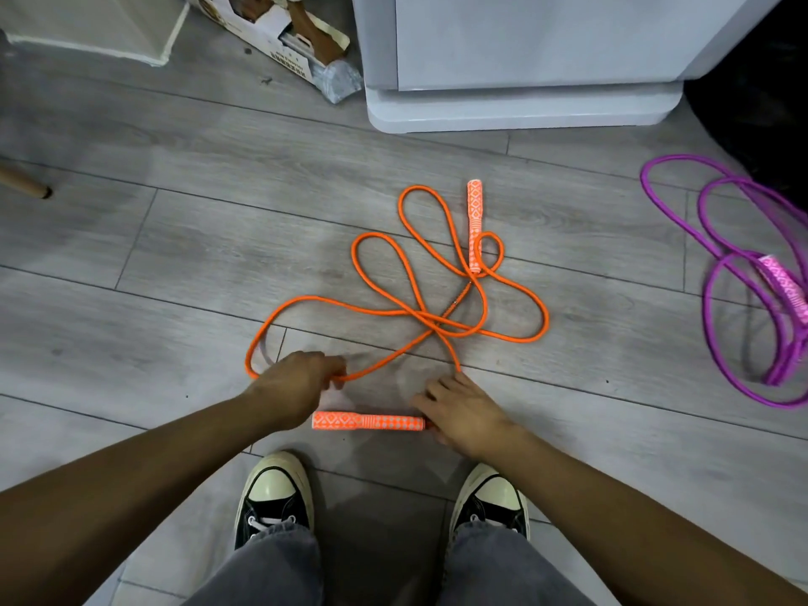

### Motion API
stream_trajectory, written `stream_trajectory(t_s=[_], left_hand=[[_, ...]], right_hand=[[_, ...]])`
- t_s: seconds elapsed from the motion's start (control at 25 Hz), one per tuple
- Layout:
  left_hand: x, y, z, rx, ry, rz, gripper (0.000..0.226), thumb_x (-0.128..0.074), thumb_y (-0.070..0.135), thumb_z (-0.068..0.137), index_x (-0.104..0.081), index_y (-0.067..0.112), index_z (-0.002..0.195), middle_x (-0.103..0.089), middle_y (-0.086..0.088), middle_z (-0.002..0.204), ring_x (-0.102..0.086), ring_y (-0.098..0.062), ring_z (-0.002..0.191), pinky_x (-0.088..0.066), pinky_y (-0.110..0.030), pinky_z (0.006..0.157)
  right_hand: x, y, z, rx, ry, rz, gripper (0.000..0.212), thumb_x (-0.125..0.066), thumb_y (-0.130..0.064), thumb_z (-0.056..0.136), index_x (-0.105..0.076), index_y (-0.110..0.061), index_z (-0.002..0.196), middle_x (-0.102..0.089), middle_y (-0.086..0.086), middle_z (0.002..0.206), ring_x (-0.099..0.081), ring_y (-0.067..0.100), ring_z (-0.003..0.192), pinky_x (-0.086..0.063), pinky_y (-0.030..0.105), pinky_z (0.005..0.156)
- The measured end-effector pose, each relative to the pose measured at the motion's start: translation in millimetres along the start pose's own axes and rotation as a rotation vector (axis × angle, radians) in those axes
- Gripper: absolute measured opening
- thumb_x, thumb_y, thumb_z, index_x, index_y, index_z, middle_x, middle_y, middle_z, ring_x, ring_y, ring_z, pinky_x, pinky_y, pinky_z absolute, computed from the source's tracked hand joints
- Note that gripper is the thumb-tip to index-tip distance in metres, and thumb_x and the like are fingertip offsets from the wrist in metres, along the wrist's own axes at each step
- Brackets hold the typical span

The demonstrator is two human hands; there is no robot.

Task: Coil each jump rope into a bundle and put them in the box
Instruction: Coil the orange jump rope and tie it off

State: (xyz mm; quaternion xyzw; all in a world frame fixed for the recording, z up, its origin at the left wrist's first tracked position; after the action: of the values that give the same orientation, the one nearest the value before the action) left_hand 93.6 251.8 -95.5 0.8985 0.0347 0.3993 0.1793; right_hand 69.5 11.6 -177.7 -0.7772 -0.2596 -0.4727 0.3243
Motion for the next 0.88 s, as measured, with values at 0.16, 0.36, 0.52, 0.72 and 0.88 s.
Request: stream_trajectory(t_s=[0.16, 0.36, 0.52, 0.72, 0.88], left_hand=[[-5.7, -18.8, -7.1, 0.089, -0.188, 0.703, 0.046, -0.045, 0.013, 0.092, -0.05, 0.031, 0.134, -0.051, -0.002, 0.133, -0.048, -0.027, 0.123, -0.037, -0.036, 0.1], [5.4, 28.9, -1.6, -0.149, -0.11, -0.004, 0.073, -0.054, 0.054, 0.068, -0.046, 0.032, 0.137, -0.056, 0.005, 0.129, -0.053, -0.02, 0.115, -0.043, -0.037, 0.098], [42.2, 67.1, -7.9, -0.274, 0.081, -0.355, 0.006, -0.059, 0.032, 0.096, -0.053, 0.032, 0.098, -0.063, 0.022, 0.082, -0.061, 0.003, 0.076, -0.047, -0.022, 0.069], [133.6, 2.7, -24.5, 0.157, 0.618, -1.189, 0.02, -0.048, 0.012, 0.1, -0.055, 0.016, 0.082, -0.048, -0.005, 0.062, -0.049, -0.018, 0.048, -0.059, -0.033, 0.05], [203.2, -40.7, -56.7, 0.356, 0.925, -1.529, 0.017, -0.045, 0.017, 0.095, -0.054, 0.019, 0.08, -0.044, 0.005, 0.051, -0.043, -0.01, 0.041, -0.055, -0.026, 0.053]], right_hand=[[15.3, 14.8, -13.4, 0.051, 0.228, 0.033, 0.019, -0.068, -0.036, 0.082, -0.062, -0.029, 0.099, -0.061, -0.007, 0.085, -0.06, 0.021, 0.086, -0.033, 0.036, 0.082], [81.0, -2.4, -6.0, 0.023, 0.422, 0.349, 0.016, -0.057, -0.032, 0.098, -0.065, -0.021, 0.107, -0.063, -0.007, 0.091, -0.059, 0.018, 0.086, -0.043, 0.034, 0.079], [126.6, -2.9, 6.0, -0.201, 0.448, 0.823, 0.015, -0.071, -0.031, 0.086, -0.061, -0.028, 0.097, -0.057, -0.009, 0.07, -0.053, 0.01, 0.064, -0.043, 0.025, 0.066], [103.7, 80.6, -10.0, -0.38, 0.087, 0.84, 0.016, -0.07, -0.016, 0.089, -0.063, -0.025, 0.078, -0.059, -0.005, 0.061, -0.054, 0.011, 0.054, -0.046, 0.029, 0.06], [113.7, 112.4, -48.8, -0.475, -0.037, 0.978, 0.021, -0.063, 0.001, 0.093, -0.071, -0.013, 0.079, -0.068, 0.006, 0.059, -0.061, 0.014, 0.051, -0.048, 0.027, 0.062]])
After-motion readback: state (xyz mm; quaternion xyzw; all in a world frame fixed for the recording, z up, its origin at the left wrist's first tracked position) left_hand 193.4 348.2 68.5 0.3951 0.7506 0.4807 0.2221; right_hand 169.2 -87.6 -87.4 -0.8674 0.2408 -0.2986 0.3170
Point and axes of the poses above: each hand's wrist, its own z-axis towards the middle knuckle, its own x-axis out of the back of the hand, y = z × x, the point moved 4 cm from there along z, towards the middle knuckle
